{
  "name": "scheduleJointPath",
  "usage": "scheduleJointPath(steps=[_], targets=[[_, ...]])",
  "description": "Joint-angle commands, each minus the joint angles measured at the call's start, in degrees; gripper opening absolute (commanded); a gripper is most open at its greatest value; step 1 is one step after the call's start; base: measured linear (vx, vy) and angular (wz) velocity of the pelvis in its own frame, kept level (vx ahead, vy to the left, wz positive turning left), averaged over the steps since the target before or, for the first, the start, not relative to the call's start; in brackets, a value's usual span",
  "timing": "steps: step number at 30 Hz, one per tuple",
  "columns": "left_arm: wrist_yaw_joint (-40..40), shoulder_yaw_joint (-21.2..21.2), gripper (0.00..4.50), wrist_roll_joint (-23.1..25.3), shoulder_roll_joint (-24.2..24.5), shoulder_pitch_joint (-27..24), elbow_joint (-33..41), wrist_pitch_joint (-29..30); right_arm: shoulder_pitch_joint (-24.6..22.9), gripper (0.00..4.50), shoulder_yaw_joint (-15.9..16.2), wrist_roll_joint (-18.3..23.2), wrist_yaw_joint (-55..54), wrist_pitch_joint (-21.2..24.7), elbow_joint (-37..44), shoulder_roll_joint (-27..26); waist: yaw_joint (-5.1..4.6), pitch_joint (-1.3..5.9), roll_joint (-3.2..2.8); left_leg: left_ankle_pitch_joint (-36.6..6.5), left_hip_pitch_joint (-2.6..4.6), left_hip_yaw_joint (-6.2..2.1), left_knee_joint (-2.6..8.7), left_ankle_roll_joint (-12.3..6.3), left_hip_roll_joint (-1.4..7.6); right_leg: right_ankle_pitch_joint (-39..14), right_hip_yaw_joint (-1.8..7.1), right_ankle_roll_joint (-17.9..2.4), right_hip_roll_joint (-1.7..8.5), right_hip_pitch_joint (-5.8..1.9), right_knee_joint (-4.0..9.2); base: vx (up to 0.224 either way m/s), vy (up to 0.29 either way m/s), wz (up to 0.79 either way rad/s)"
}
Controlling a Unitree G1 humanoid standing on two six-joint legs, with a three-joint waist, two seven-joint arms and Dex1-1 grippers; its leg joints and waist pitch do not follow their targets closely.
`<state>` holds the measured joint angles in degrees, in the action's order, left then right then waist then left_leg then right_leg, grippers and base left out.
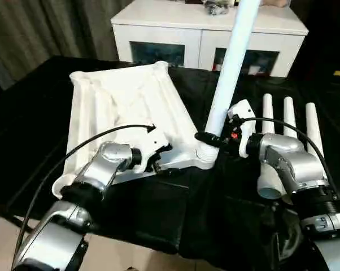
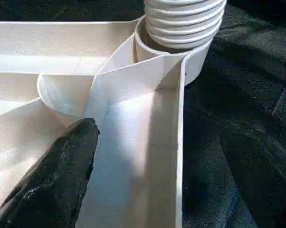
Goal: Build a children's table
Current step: Rotate leg to tighten
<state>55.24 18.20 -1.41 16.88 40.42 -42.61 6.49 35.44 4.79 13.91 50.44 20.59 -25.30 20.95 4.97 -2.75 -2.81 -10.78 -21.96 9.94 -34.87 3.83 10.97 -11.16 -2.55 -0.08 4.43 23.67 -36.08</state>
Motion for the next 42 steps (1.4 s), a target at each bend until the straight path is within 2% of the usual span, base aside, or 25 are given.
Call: scheduleJointPath(steps=[1, 2, 3, 5, 7, 10, 13, 15, 17, 18, 19, 20, 21, 23, 24, 28, 32, 34, 35, 39, 42], targets=[[1.5, -0.7, 4.14, -0.5, 0.2, 0.2, -0.6, 2.0, -0.6, 1.85, -0.4, -0.2, -0.1, 0.0, 1.2, 0.5, -0.17, 4.21, 0.0, -9.1, 1.01, -0.28, 3.75, -1.89, 1.56, 0.9, 1.87, -16.7, 3.07, -3.79, 3.71, 0.0, 0.0, 0.0], [2.2, -1.0, 4.11, -1.1, -0.2, 0.4, -0.9, 2.9, -0.5, 1.85, -0.3, -0.2, -0.3, 0.0, 1.0, 0.4, -0.18, 4.23, -0.17, -8.8, 1.02, -0.26, 3.7, -1.86, 1.54, 1.2, 1.87, -16.8, 3.0, -3.71, 3.68, 0.0, 0.0, 0.0], [2.2, -1.0, 4.11, -1.1, -0.2, 0.4, -0.9, 2.9, -0.5, 1.85, -0.3, -0.2, -0.3, 0.0, 1.0, 0.4, -0.18, 4.29, -0.16, -8.6, 0.98, -0.31, 3.69, -1.88, 1.55, 1.6, 1.87, -16.8, 3.02, -3.79, 3.61, 0.0, 0.0, 0.0], [2.3, -1.4, 3.75, -1.1, -1.3, 1.0, -2.7, 2.8, -0.5, 1.85, -0.1, -0.6, -0.6, -0.1, 1.0, 0.3, -0.22, 4.29, 0.05, -8.3, 0.89, -0.29, 3.65, -2.21, 1.5, 2.6, 1.87, -17.0, 3.01, -3.86, 3.61, 0.0, 0.0, 0.0], [1.9, -1.4, 3.72, -0.8, -2.0, 1.4, -3.8, 2.5, -0.4, 1.85, -0.1, -1.0, -0.9, -0.3, 0.8, 0.2, -0.12, 4.31, -0.06, -8.0, 0.93, -0.26, 3.57, -2.57, 1.49, 2.8, 1.87, -17.1, 3.04, -3.82, 3.62, 0.0, 0.0, 0.0], [1.4, -1.2, 3.34, -0.5, -2.9, 2.1, -4.8, 2.4, -0.1, 1.85, -0.2, -1.1, -1.2, -0.5, 0.5, 0.2, 0.0, 4.31, 0.05, -7.9, 0.93, -0.28, 3.6, -2.8, 1.51, 2.5, 1.85, -16.9, 3.08, -3.84, 3.66, 0.0, 0.0, 0.0], [1.3, -1.0, 3.19, -0.1, -3.3, 2.5, -5.3, 2.7, -0.1, 1.85, -0.1, -1.1, -1.2, -0.4, 0.5, 0.2, -0.01, 4.24, 0.09, -8.4, 0.94, -0.28, 3.67, -2.87, 1.58, 1.2, 1.86, -16.8, 3.17, -3.82, 3.83, 0.0, 0.0, 0.0], [0.7, -0.2, 2.88, 1.1, -3.5, 2.8, -6.3, 2.0, -0.1, 1.85, 0.1, -1.3, -1.2, -0.4, 0.5, 0.2, -0.04, 4.23, 0.11, -8.5, 0.93, -0.31, 3.69, -2.88, 1.56, 0.9, 1.86, -16.6, 3.14, -3.84, 3.89, 0.0, 0.0, 0.0], [0.3, 0.2, 2.88, 2.5, -3.8, 3.2, -7.5, 1.4, -0.1, 1.85, 0.3, -1.8, -1.5, -0.7, 0.3, 0.1, -0.06, 4.2, 0.14, -8.4, 0.92, -0.35, 3.73, -2.81, 1.56, 0.6, 1.86, -16.4, 3.2, -3.87, 3.92, 0.0, 0.0, 0.0], [0.1, 0.4, 2.85, 2.9, -3.8, 3.3, -7.7, 1.2, -0.1, 1.85, 0.3, -1.9, -1.6, -0.7, 0.3, 0.1, -0.1, 4.12, -0.04, -9.0, 0.93, -0.35, 3.76, -2.71, 1.56, 0.2, 1.86, -16.3, 3.19, -3.86, 4.08, 0.0, 0.0, 0.0], [0.1, 0.7, 2.52, 3.2, -3.8, 3.3, -7.9, 1.2, -0.1, 1.85, 0.3, -1.8, -1.6, -0.7, 0.3, 0.0, -0.07, 4.14, -0.06, -9.1, 0.97, -0.39, 3.79, -2.65, 1.59, 0.0, 1.84, -16.3, 3.23, -3.88, 4.06, 0.0, 0.0, 0.0], [0.1, 0.8, 2.52, 3.4, -3.8, 3.4, -8.0, 1.2, -0.2, 1.85, 0.3, -1.8, -1.6, -0.7, 0.3, 0.0, -0.1, 4.19, -0.03, -9.1, 0.96, -0.42, 3.82, -2.59, 1.61, 0.1, 1.85, -16.3, 3.22, -3.92, 4.01, 0.0, 0.0, 0.0], [0.1, 1.4, 2.42, 4.0, -3.6, 3.4, -8.2, 1.1, -0.2, 1.85, 0.3, -1.9, -1.7, -0.7, 0.3, 0.0, -0.05, 4.21, -0.29, -9.2, 1.01, -0.44, 3.81, -2.47, 1.63, 0.2, 1.85, -16.4, 3.24, -3.87, 3.98, 0.0, 0.0, 0.0], [0.0, 1.6, 2.35, 4.4, -3.5, 3.4, -8.5, 1.1, -0.2, 1.85, 0.3, -1.9, -1.7, -0.7, 0.3, 0.0, -0.12, 4.17, -0.13, -9.4, 0.98, -0.41, 3.84, -2.48, 1.6, 0.2, 1.84, -16.4, 3.2, -3.9, 4.05, 0.0, 0.0, 0.0], [-0.1, 1.9, 2.06, 4.8, -3.4, 3.4, -8.8, 1.0, -0.2, 1.85, 0.3, -2.0, -1.7, -0.7, 0.3, 0.0, -0.11, 4.17, -0.15, -9.6, 1.03, -0.41, 3.87, -2.42, 1.62, -0.2, 1.84, -16.3, 3.2, -3.86, 4.09, 0.0, 0.0, 0.0], [0.0, 1.9, 1.77, 5.5, -3.6, 3.6, -10.1, 1.1, -0.2, 1.85, 0.3, -2.1, -1.8, -0.6, 0.3, 0.0, -0.23, 3.93, -0.14, -11.0, 1.03, -0.41, 4.01, -1.98, 1.55, -2.7, 1.87, -15.9, 3.24, -3.86, 4.41, 0.0, 0.0, 0.0], [0.7, 2.1, 1.5, 6.2, -3.9, 3.5, -11.6, 1.3, -0.1, 1.85, 0.2, -2.3, -2.2, -0.6, -0.3, 0.1, -0.46, 3.56, -0.16, -14.2, 1.36, -0.44, 4.39, -0.94, 1.51, -8.9, 1.95, -14.8, 3.31, -3.76, 5.1, 0.0, 0.0, 0.0], [1.7, 1.8, 1.44, 5.6, -4.3, 3.4, -12.0, 1.9, 0.1, 1.85, 0.0, -2.4, -2.5, -0.9, -1.1, 0.1, -0.54, 3.51, -0.11, -14.5, 1.48, -0.44, 4.52, -0.74, 1.51, -10.0, 2.0, -14.4, 3.32, -3.75, 5.25, 0.0, 0.0, 0.0], [2.0, 1.8, 1.24, 5.4, -4.5, 3.3, -12.1, 2.2, 0.2, 1.85, -0.2, -2.4, -2.6, -1.0, -1.5, 0.0, -0.56, 3.56, -0.05, -14.2, 1.45, -0.47, 4.55, -0.77, 1.47, -10.4, 2.02, -14.3, 3.37, -3.85, 5.27, 0.0, 0.0, 0.0], [2.8, 0.8, 1.0, 4.3, -5.3, 3.1, -12.3, 2.6, 0.5, 1.85, -0.2, -2.5, -2.8, -1.1, -2.0, 0.0, -0.5, 3.8, -0.06, -11.4, 1.29, -0.41, 4.42, -1.67, 1.47, -7.4, 2.03, -14.7, 3.36, -3.97, 5.07, 0.0, 0.0, 0.0], [4.0, 0.3, 0.63, 3.6, -5.8, 2.7, -12.0, 2.1, 0.9, 1.85, -0.3, -2.5, -2.9, -1.3, -2.8, -0.2, -0.42, 3.95, -0.04, -10.5, 1.32, -0.34, 4.38, -2.41, 1.56, -5.3, 1.92, -15.4, 3.28, -3.91, 4.92, 0.0, 0.0, 0.0]])
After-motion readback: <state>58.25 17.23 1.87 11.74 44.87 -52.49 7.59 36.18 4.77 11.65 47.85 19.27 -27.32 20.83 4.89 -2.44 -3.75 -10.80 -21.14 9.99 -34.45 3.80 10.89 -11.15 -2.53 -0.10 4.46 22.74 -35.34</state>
